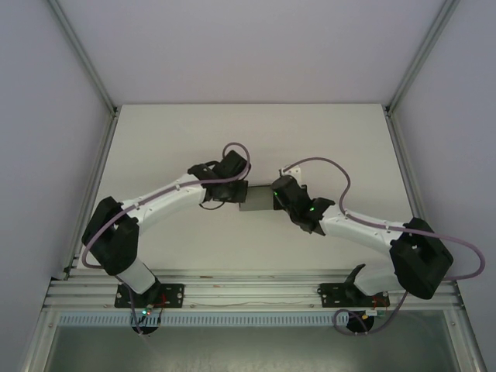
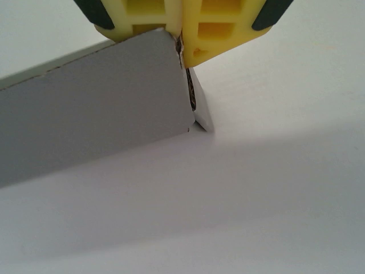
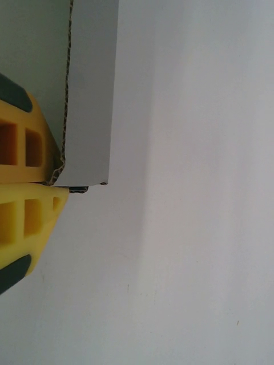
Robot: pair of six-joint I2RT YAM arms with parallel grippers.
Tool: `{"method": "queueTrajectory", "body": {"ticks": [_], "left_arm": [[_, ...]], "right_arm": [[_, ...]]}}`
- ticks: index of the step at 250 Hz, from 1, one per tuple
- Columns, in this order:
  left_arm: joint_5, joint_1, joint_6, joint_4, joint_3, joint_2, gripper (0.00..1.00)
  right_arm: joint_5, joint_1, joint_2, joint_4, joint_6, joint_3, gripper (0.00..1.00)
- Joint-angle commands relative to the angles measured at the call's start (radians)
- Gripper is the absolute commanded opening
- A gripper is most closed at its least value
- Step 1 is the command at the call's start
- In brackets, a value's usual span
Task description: Assemble paper box
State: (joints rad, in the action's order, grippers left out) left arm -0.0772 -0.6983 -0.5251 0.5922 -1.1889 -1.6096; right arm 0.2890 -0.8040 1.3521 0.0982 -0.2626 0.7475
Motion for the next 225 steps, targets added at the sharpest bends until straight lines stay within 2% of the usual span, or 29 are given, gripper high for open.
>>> {"method": "queueTrajectory", "body": {"ticks": [1, 31, 44, 85, 115, 145, 198, 225], "left_arm": [[0.093, -0.061, -0.061, 0.006, 0.105, -0.054, 0.00], [0.100, -0.068, -0.088, -0.066, 0.170, -0.062, 0.00], [0.093, -0.068, -0.088, -0.073, 0.177, -0.065, 0.00], [0.095, -0.068, -0.077, -0.083, 0.182, -0.057, 0.00], [0.104, -0.069, -0.068, -0.075, 0.178, -0.050, 0.00], [0.111, -0.068, -0.054, -0.091, 0.186, -0.039, 0.00], [0.117, -0.069, -0.032, -0.086, 0.139, -0.050, 0.01], [0.125, -0.068, -0.005, -0.082, 0.132, -0.050, 0.03]], "right_arm": [[-0.053, -0.015, 0.008, 0.067, -0.009, -0.063, 0.00], [-0.076, -0.014, -0.016, 0.080, 0.003, -0.065, 0.07], [-0.085, -0.016, -0.034, 0.106, 0.006, -0.052, 0.14], [-0.075, -0.013, -0.130, 0.180, 0.010, -0.017, 0.24], [-0.116, 0.007, -0.186, 0.229, 0.019, 0.017, 0.44], [-0.153, 0.034, -0.230, 0.223, 0.007, 0.036, 0.53], [-0.154, 0.133, -0.214, 0.207, -0.052, 0.090, 0.55], [-0.195, 0.161, -0.169, 0.198, -0.063, 0.107, 0.51]]}}
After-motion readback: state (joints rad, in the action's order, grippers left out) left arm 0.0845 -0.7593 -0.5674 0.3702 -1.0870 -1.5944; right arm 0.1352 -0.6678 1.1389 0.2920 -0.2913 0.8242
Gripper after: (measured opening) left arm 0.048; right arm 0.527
